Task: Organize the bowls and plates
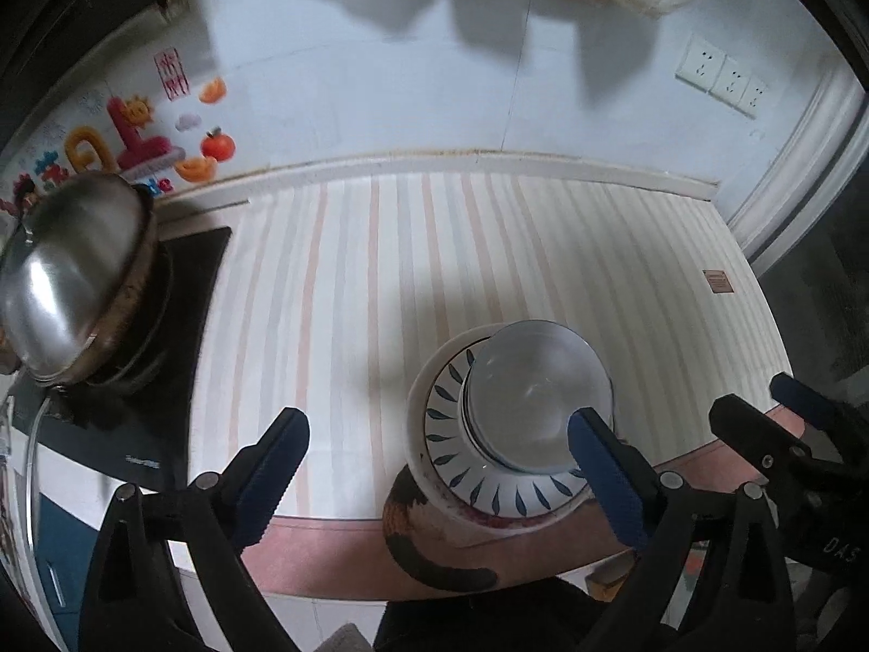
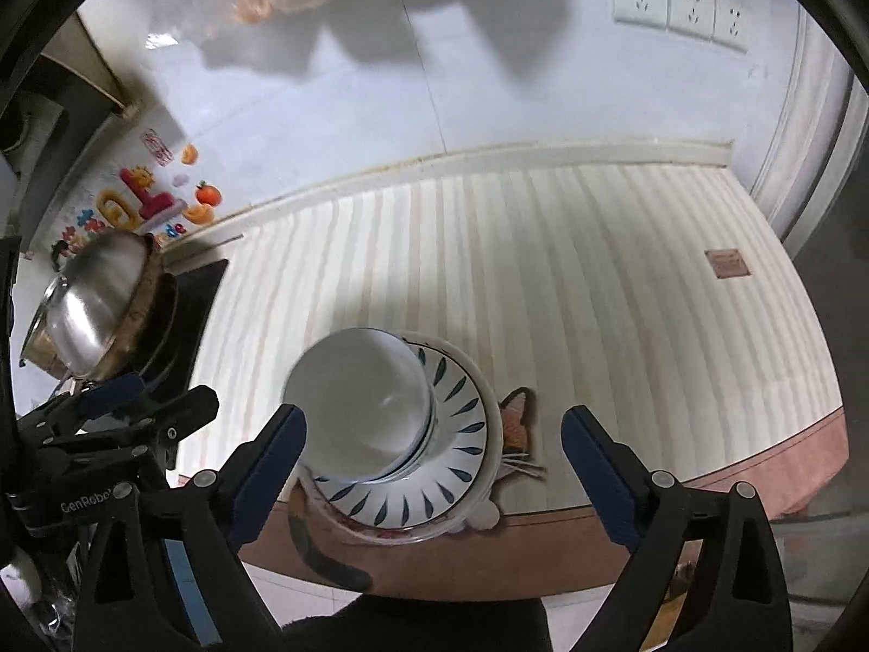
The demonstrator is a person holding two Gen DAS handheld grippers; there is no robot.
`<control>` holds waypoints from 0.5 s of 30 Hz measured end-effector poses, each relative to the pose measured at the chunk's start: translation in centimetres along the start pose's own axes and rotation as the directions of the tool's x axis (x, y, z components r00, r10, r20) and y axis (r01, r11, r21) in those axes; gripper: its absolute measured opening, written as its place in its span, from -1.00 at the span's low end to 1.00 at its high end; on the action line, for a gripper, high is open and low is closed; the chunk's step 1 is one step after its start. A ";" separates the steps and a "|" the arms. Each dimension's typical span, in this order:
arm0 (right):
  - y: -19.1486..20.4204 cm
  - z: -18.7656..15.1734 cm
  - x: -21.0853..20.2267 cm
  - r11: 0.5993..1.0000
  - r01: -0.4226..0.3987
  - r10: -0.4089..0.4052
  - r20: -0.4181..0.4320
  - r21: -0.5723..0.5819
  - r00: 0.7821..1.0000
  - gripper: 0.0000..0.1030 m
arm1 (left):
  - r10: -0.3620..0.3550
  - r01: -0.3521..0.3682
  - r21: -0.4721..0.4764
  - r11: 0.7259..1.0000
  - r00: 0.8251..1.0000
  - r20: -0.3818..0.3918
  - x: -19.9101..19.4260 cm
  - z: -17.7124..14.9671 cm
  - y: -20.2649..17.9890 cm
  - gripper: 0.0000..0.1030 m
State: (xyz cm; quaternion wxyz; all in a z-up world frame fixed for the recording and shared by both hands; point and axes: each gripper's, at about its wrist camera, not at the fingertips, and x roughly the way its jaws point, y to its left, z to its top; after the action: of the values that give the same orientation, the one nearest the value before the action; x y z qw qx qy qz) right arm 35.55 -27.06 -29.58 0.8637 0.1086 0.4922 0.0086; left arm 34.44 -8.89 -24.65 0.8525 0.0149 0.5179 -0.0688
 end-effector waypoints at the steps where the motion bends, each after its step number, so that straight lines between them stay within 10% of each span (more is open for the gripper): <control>1: 0.2 -0.1 -0.7 1.000 0.004 -0.004 0.011 -0.006 1.000 0.89 | 0.006 -0.006 0.000 1.000 1.000 0.019 -0.8 -0.2 0.0 0.90; 15: 2.0 -5.5 -12.6 0.995 0.024 -0.008 0.158 -0.099 0.987 0.92 | 0.061 -0.050 -0.068 0.996 0.983 0.172 -11.1 -7.0 -1.7 0.90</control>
State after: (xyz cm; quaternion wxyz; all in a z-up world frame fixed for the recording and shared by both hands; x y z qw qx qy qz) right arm 24.53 -25.62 -21.24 0.9042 0.0616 0.4222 0.0178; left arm 22.99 -8.75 -18.01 0.8960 -0.0038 0.4430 -0.0296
